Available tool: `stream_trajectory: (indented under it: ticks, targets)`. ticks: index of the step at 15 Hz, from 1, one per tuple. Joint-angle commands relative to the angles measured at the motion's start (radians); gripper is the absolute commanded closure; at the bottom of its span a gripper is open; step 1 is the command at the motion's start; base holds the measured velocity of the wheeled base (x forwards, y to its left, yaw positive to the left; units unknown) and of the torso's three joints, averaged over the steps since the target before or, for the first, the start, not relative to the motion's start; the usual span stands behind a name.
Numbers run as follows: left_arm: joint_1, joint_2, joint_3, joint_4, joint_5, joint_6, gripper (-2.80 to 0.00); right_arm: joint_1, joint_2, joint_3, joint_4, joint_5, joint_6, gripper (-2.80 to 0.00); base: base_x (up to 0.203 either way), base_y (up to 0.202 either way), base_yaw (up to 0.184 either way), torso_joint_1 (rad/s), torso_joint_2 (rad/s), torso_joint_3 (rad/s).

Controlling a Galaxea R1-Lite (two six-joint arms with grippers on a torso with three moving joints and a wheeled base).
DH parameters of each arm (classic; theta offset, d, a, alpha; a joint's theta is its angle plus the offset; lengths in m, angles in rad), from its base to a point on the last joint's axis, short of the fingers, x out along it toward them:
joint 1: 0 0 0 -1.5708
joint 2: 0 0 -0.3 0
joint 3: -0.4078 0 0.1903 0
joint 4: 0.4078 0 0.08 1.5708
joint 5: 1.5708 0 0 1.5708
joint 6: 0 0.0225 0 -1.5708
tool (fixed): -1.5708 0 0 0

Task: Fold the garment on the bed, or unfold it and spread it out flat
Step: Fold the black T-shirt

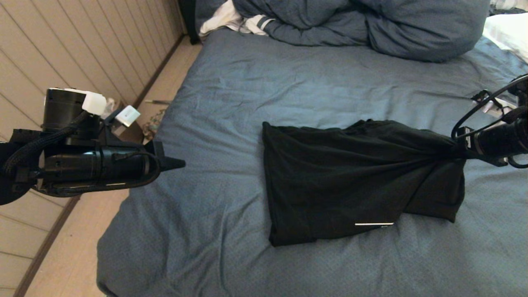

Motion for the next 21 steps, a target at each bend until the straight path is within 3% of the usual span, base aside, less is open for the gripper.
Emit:
stream_trajectory:
  ticks: [1, 5, 7, 12, 16, 18, 21]
  targets:
    - [-0.006, -0.01, 0.004, -0.001, -0.002, -0.003, 0.0, -0.017, -0.028, -0.039, 0.043, 0.003, -0.011, 0.0, 0.0, 0.0, 0.0, 0.0, 0.0, 0.0]
    - [-0.024, -0.021, 0.015, -0.001, -0.002, -0.001, 0.0, 0.006, -0.04, -0.197, 0.162, 0.003, -0.013, 0.0, 0.0, 0.0, 0.0, 0.0, 0.0, 0.0]
    - [-0.045, -0.025, 0.025, -0.001, -0.002, 0.002, 0.0, 0.085, -0.039, -0.253, 0.228, 0.002, -0.013, 0.0, 0.0, 0.0, 0.0, 0.0, 0.0, 0.0]
    - [-0.125, -0.063, 0.075, -0.001, 0.001, 0.003, 0.0, 0.383, -0.004, -0.318, 0.272, -0.025, -0.012, 0.0, 0.0, 0.0, 0.0, 0.0, 0.0, 0.0]
    - [-0.155, -0.062, 0.085, -0.001, 0.001, 0.005, 0.0, 0.667, 0.086, -0.335, 0.253, -0.173, -0.009, 0.0, 0.0, 0.0, 0.0, 0.0, 0.0, 0.0]
    - [-0.158, -0.056, 0.085, -0.001, 0.001, 0.003, 0.0, 0.772, 0.144, -0.336, 0.211, -0.208, -0.003, 0.0, 0.0, 0.0, 0.0, 0.0, 0.0, 0.0]
    - [-0.163, -0.058, 0.094, -0.002, 0.001, 0.003, 0.0, 0.863, 0.198, -0.337, 0.147, -0.23, -0.001, 0.0, 0.0, 0.0, 0.0, 0.0, 0.0, 0.0]
